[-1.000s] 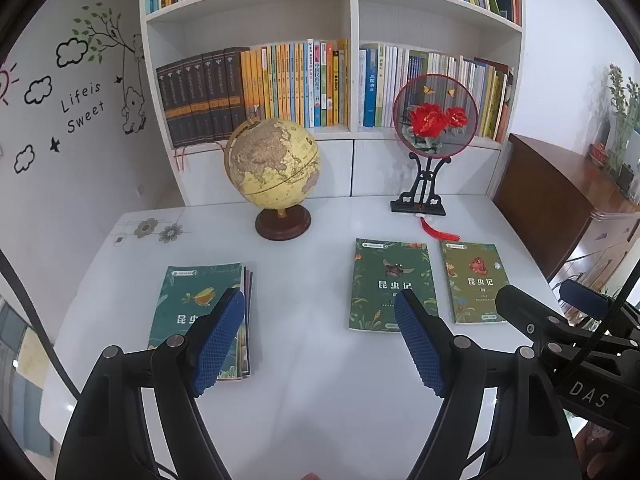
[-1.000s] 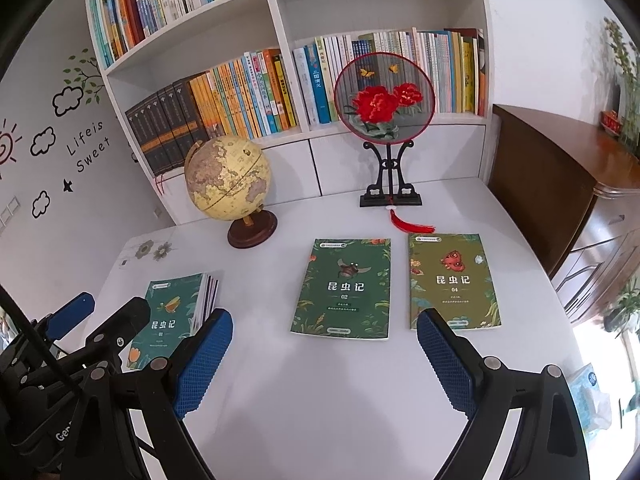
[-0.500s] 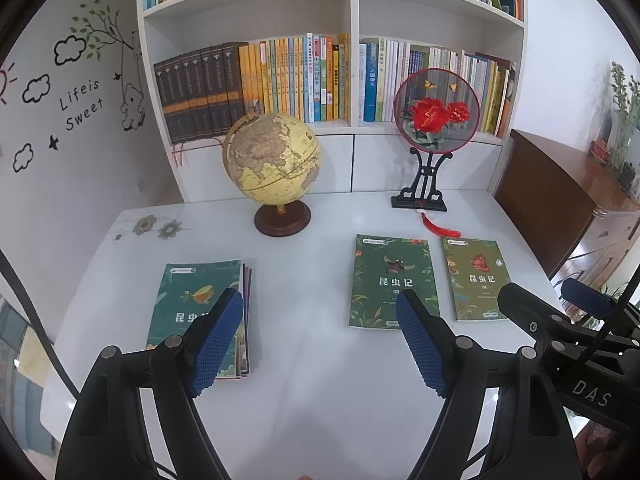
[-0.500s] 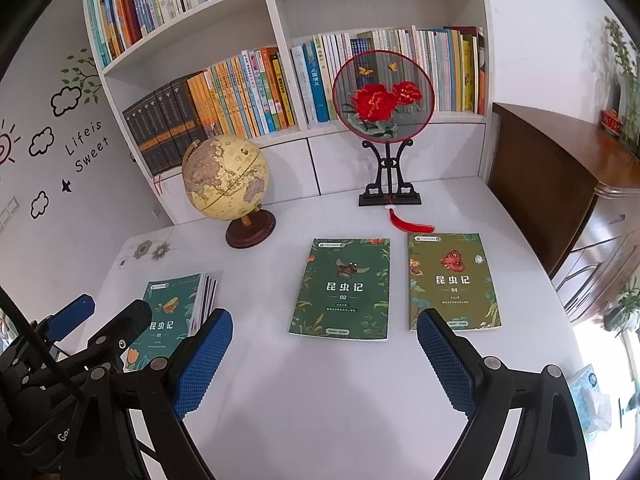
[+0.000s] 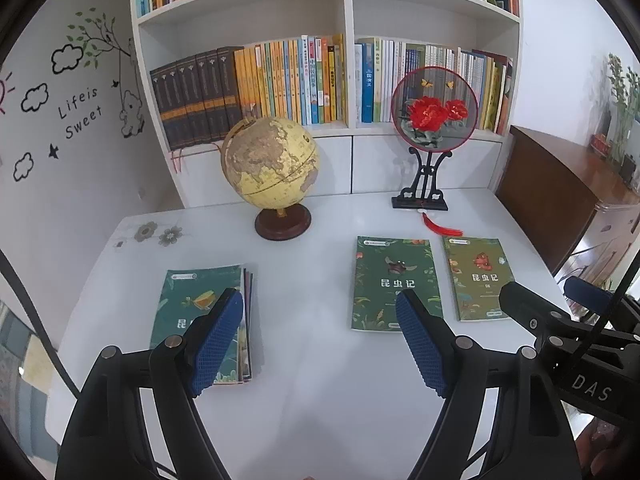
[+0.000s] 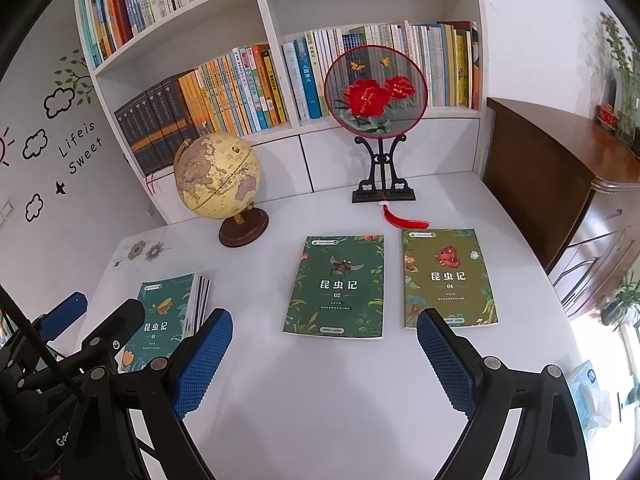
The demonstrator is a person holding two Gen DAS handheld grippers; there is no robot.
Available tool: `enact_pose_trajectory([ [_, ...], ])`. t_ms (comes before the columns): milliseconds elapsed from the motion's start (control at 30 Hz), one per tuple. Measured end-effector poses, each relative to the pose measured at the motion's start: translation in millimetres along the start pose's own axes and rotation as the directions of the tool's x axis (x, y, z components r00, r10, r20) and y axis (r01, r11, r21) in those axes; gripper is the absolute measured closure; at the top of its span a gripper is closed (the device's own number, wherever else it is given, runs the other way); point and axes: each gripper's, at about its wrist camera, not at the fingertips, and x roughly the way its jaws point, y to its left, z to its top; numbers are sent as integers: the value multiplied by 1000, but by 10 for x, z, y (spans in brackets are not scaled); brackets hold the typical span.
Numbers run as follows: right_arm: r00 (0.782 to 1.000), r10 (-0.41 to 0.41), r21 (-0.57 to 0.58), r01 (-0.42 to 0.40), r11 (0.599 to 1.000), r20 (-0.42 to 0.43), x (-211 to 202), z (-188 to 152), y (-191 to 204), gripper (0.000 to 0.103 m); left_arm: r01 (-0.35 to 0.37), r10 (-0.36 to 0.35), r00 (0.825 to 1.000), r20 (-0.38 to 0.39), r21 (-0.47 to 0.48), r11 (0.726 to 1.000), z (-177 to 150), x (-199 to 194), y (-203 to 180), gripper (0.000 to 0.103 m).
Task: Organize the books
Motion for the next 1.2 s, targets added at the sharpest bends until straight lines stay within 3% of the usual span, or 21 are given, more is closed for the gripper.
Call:
enact_pose_trajectory([
  [733, 1000, 0, 5, 0, 1000, -2, 58, -1, 27, 10, 23, -24, 999, -34, -37, 999, -2, 114, 14, 26],
  [1200, 999, 13, 14, -12, 1000, -32, 186, 26, 4, 10, -13, 11, 999, -52, -39, 999, 27, 189, -2, 26],
])
